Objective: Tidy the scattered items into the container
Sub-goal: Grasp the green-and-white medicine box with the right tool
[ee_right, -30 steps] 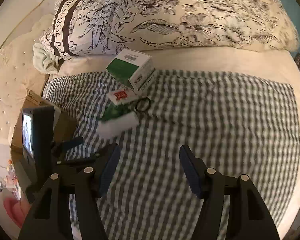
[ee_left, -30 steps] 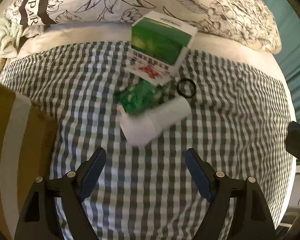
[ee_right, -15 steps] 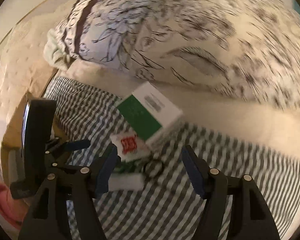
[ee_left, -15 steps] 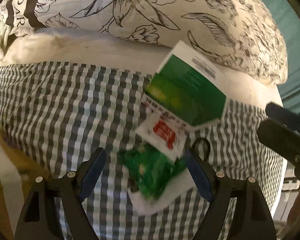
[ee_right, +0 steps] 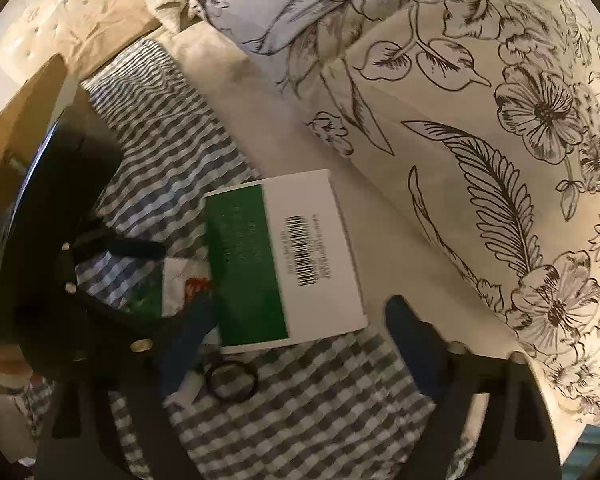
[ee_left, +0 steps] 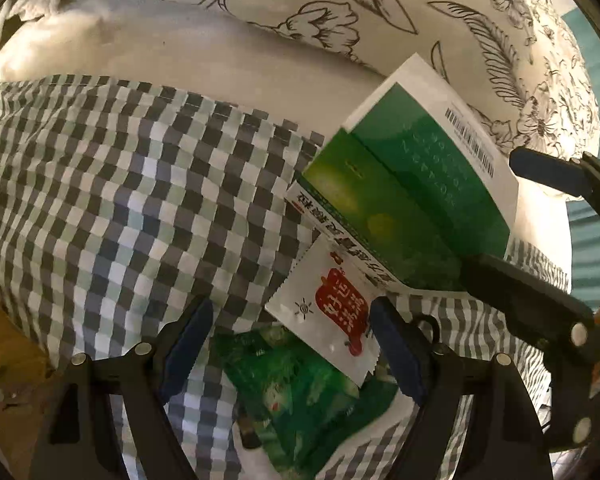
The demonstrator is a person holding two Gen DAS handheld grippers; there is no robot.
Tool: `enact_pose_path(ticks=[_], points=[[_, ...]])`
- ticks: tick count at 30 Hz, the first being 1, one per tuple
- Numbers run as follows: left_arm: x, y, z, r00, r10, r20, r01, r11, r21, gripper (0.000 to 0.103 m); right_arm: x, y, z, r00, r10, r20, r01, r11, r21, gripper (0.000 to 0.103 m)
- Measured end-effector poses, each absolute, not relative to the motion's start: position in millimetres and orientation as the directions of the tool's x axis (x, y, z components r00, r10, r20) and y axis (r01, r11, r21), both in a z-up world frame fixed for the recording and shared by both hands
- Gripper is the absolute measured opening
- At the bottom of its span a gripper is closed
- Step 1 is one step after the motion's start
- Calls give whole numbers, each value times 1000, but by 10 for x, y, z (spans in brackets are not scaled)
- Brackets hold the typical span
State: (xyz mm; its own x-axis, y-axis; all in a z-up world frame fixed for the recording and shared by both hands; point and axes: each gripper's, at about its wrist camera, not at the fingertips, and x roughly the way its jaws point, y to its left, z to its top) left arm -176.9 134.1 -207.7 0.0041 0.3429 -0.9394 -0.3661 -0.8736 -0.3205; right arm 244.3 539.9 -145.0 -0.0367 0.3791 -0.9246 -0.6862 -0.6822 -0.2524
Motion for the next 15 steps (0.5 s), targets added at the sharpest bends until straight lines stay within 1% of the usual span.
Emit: enact_pose_path(ticks=[3,5,7,9,10,12,14,15], points=[[-1794,1355,-2091,-3,365,-931,-358,-870,-340,84,2477,5492,-1487,-80,347,-934,-713,-675,-190,92],[-1785,1380,-2093,-4,367,-930,-373,-864,-339,83,2461,5552,-1556,-59,310,-949,-724,-668,-173,92],[-1765,1382,-2066,-9,390,-921,-382,-852,-357,72,2391,5523,-1570,-73,308,-948,-709,-685,-168,92],[-1742,1384,-2035,-18,404,-915,-387,-846,-366,48,2309,5481,-1590,-78,328,-941,-688,-701,-187,92],[-1733,1389,-2021,-16,417,-909,-386,-841,-379,43,2265,5496,-1647,-47,341,-939,-685,-695,-218,91],[-1727,1395,-2002,3,445,-896,-374,-830,-414,30,2259,5547,-1729,-2,358,-934,-702,-666,-254,82],[-1712,1412,-1948,10,469,-883,-390,-811,-436,21,2363,5561,-1663,-40,376,-926,-760,-613,-217,81],[-1701,1425,-1913,8,474,-880,-406,-803,-437,19,2441,5555,-1609,-56,384,-922,-794,-576,-192,81]])
